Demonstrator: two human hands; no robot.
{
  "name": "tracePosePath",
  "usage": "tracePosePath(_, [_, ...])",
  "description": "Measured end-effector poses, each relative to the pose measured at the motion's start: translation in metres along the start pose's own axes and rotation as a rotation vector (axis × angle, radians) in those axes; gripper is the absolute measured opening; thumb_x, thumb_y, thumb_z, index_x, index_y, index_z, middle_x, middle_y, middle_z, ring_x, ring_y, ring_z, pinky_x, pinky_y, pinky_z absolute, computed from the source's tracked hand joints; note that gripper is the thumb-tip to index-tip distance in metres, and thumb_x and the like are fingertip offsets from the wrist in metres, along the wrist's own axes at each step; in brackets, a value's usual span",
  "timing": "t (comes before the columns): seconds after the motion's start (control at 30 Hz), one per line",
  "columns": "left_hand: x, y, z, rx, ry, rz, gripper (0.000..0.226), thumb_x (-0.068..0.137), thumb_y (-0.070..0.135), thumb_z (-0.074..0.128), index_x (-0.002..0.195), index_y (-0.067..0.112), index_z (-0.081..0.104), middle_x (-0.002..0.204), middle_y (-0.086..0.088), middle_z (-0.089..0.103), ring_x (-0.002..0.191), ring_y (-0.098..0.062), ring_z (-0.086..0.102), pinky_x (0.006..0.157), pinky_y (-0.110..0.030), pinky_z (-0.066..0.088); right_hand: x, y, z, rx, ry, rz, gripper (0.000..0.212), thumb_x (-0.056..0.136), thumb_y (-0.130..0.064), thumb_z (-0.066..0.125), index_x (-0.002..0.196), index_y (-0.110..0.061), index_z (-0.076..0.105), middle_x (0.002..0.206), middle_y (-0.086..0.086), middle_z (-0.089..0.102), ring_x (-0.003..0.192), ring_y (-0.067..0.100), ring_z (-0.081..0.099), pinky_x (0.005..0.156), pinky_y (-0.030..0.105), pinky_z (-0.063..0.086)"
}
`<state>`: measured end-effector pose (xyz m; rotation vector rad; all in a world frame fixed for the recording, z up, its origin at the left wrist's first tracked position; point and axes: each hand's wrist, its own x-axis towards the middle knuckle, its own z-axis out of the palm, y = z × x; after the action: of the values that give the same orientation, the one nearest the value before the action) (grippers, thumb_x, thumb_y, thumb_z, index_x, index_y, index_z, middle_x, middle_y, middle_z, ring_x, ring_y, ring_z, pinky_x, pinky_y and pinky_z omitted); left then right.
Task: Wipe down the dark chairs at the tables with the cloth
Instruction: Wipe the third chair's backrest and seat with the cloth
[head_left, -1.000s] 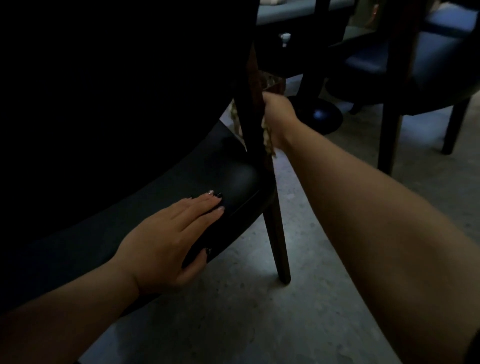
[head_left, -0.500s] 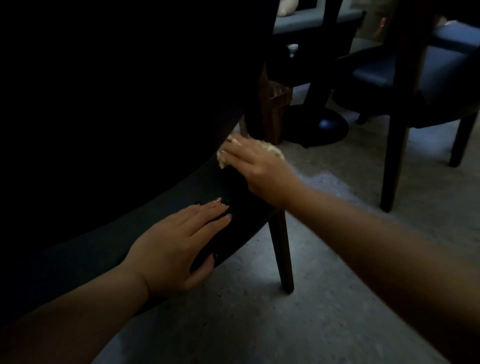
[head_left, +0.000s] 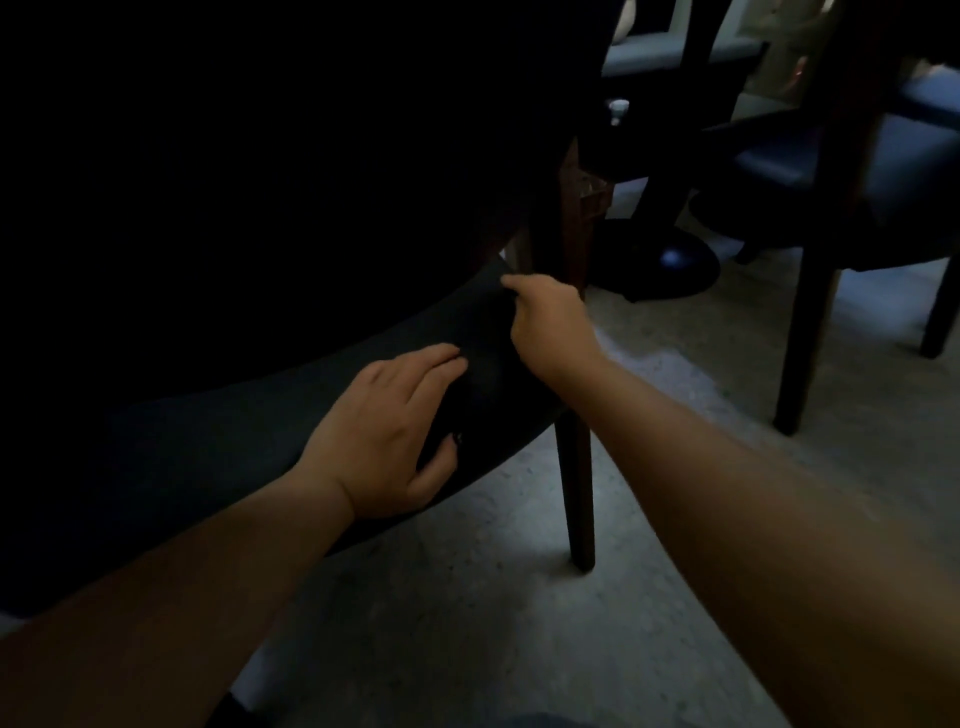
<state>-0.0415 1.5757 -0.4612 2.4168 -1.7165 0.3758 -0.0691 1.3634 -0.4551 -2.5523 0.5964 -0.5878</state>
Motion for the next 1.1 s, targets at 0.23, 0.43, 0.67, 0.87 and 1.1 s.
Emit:
tracePosePath(0.23, [-0.02,0.007,0.0,0.044,0.124,-0.313,0.059,0.092,0.038,0.044,0.139,0.003,0.047,0.142,-0.014,0.049,0.13,-0.028,0.048,0.105,-0.042,0.037,-0.039,0.003,-0.007,0.181,0.015,0.047,0.037,0.097,-0.018,0.047,0.134,-0.013,0.048,0.132,0.011,0.055,0.121,0.028,0.05,0.093,0.018,0.032])
tracePosePath(0.43, [-0.117,-0.023,-0.006,0.103,0.121,-0.622,0.074,0.092,0.051,0.032,0.147,0.001,0.035,0.153,-0.019,0.033,0.146,-0.032,0.023,0.116,-0.051,0.021,-0.063,-0.043,0.025,0.022,-0.045,0.008,0.038,0.1,-0.015,0.039,0.137,-0.016,0.045,0.15,0.018,0.034,0.14,0.04,0.024,0.113,0.045,0.024])
tracePosePath(0.67, [-0.207,-0.053,-0.021,-0.075,0.125,-0.742,0.078,0.094,0.052,0.022,0.152,0.001,0.019,0.161,-0.013,0.014,0.15,-0.02,0.0,0.121,-0.039,0.006,-0.109,-0.142,0.084,-0.089,0.0,-0.22,0.045,0.095,-0.008,0.041,0.138,0.003,0.039,0.142,0.022,0.043,0.139,0.034,0.029,0.117,0.044,0.01])
tracePosePath(0.87, [-0.231,-0.057,-0.033,-0.31,0.309,-0.744,0.065,0.099,0.02,0.046,0.155,0.015,0.012,0.157,0.009,0.008,0.143,0.003,0.005,0.107,0.0,0.001,-0.142,-0.21,0.128,-0.083,-0.087,-0.402,0.051,0.094,-0.011,0.039,0.143,-0.001,0.032,0.15,0.017,0.034,0.145,0.031,0.018,0.119,0.043,0.004])
tracePosePath(1.1, [-0.228,-0.055,-0.098,-0.38,0.541,-0.662,0.065,0.096,0.017,0.053,0.152,0.015,0.021,0.157,0.002,0.028,0.143,-0.006,0.028,0.116,-0.025,0.027,-0.183,-0.252,0.108,0.384,-0.382,-0.419,0.041,0.099,-0.009,0.038,0.139,-0.018,0.042,0.145,0.005,0.042,0.144,0.016,0.016,0.12,0.03,0.004])
